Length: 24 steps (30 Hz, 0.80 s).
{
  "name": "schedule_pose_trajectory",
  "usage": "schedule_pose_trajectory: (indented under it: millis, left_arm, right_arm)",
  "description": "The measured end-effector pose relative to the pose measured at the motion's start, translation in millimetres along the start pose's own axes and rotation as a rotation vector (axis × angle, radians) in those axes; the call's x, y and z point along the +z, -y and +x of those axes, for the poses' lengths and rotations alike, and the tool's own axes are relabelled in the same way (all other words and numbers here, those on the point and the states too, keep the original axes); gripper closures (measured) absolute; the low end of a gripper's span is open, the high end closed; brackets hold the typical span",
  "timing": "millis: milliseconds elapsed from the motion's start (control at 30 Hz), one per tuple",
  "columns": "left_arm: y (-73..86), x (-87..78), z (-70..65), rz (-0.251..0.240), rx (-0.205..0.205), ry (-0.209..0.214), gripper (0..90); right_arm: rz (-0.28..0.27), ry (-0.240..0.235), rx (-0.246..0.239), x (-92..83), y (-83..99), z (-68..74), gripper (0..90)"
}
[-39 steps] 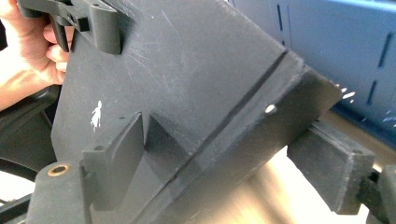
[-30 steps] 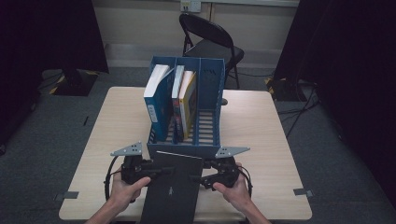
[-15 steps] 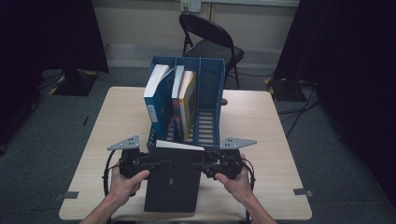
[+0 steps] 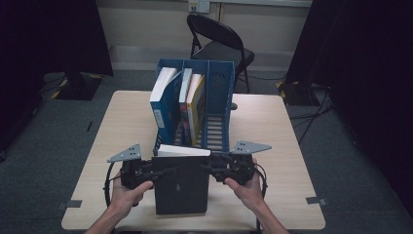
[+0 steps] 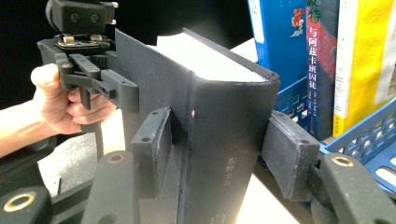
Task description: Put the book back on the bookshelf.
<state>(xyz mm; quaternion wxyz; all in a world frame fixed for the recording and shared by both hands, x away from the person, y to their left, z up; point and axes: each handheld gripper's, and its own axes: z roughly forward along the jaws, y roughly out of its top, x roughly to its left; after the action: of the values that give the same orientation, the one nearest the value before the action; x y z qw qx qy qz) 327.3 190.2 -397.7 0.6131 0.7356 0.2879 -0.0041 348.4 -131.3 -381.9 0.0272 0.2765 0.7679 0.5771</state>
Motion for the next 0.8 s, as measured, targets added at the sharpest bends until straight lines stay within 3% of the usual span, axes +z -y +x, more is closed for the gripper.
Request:
schedule_pose_trajectory:
  millis: [167, 267, 467, 500, 533, 633, 700, 800]
  left_arm:
    - [6.5, -7.2, -0.8, 0.018, -0.006, -0.030, 61.2]
    - [12.4, -15.7, 4.6, 0.020, -0.061, -0.030, 57.7]
    - [17.9, -25.9, 9.1, 0.006, -0.065, -0.085, 49.8]
    - [17.6, -27.0, 9.7, 0.004, -0.068, -0.098, 46.6]
    - [17.4, -28.2, 10.2, -0.008, -0.068, -0.137, 44.9]
    - [16.2, -30.7, 15.8, -0.022, -0.090, -0.144, 38.9]
    - [15.7, -26.7, 18.3, -0.010, -0.082, -0.132, 36.4]
    - [13.7, -16.9, 16.8, 0.010, -0.060, -0.111, 39.8]
  right_arm:
    - [0.008, 0.002, -0.010, -3.0, 1.7, 2.0, 45.9]
    - [0.015, 0.008, -0.007, -4.1, 1.9, 2.7, 46.6]
    - [0.020, 0.024, 0.006, -3.6, 1.9, 1.3, 47.5]
    - [0.022, 0.024, 0.009, -3.9, 2.2, 0.8, 47.6]
    - [0.022, 0.024, 0.010, -4.2, 2.5, 0.3, 47.7]
    - [0.023, 0.022, 0.004, -4.5, 2.4, 0.7, 47.8]
    - [0.023, 0.019, 0.001, -5.0, 2.5, 1.6, 47.9]
    - [0.025, 0.016, -0.009, -5.4, 1.9, 3.0, 48.1]
